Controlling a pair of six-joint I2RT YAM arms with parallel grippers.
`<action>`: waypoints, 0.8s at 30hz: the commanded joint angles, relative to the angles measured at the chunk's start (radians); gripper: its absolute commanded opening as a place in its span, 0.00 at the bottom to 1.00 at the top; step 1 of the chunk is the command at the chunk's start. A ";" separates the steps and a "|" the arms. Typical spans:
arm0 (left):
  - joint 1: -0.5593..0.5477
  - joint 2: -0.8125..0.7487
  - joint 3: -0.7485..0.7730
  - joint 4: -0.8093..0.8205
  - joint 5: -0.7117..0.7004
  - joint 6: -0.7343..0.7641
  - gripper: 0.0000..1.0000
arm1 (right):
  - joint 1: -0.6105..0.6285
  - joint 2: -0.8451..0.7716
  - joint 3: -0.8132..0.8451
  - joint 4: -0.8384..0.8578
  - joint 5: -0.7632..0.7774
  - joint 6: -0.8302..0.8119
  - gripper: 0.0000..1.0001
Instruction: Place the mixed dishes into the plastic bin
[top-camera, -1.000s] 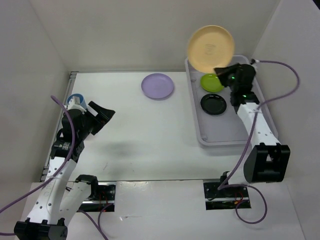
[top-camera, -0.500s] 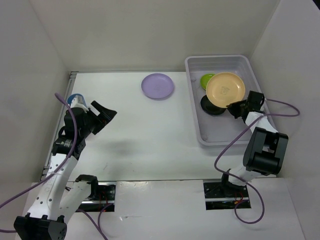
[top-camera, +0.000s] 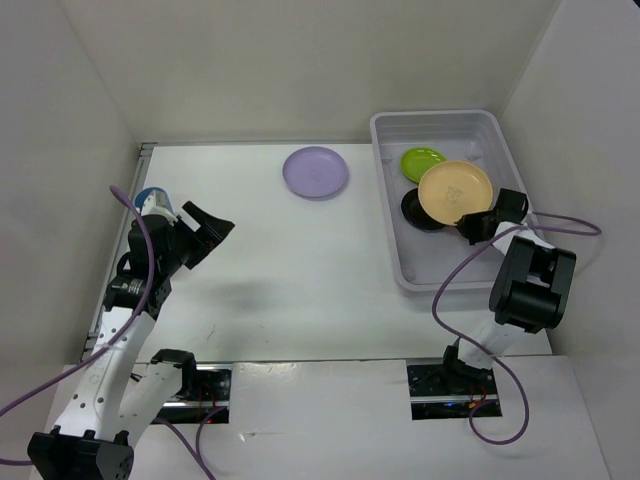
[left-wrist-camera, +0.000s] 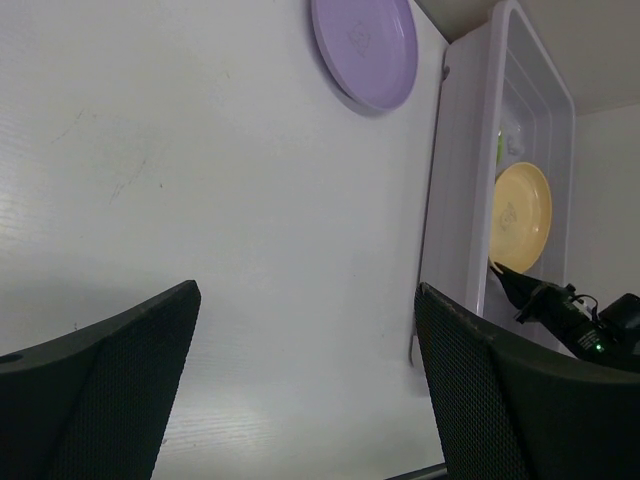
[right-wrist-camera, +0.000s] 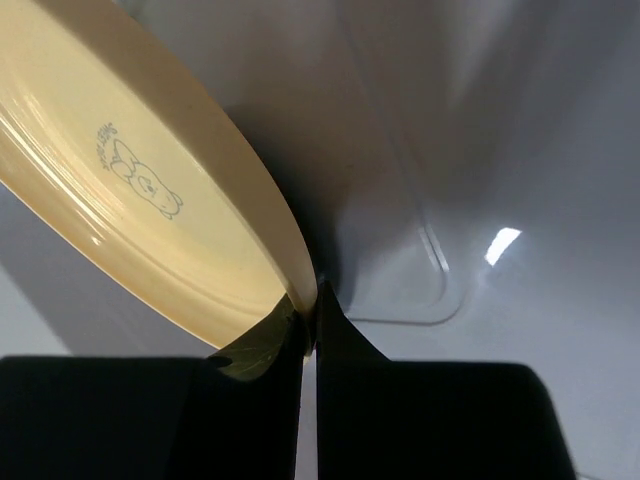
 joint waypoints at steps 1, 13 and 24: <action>-0.003 -0.002 0.040 0.039 0.014 0.018 0.94 | -0.011 0.053 0.041 0.052 -0.018 0.029 0.01; -0.003 -0.002 0.040 0.039 0.014 0.008 0.95 | 0.077 0.043 0.078 0.050 -0.029 -0.007 0.59; -0.003 -0.011 0.040 0.039 0.014 0.008 0.95 | 0.459 -0.197 0.325 -0.103 0.140 -0.129 0.91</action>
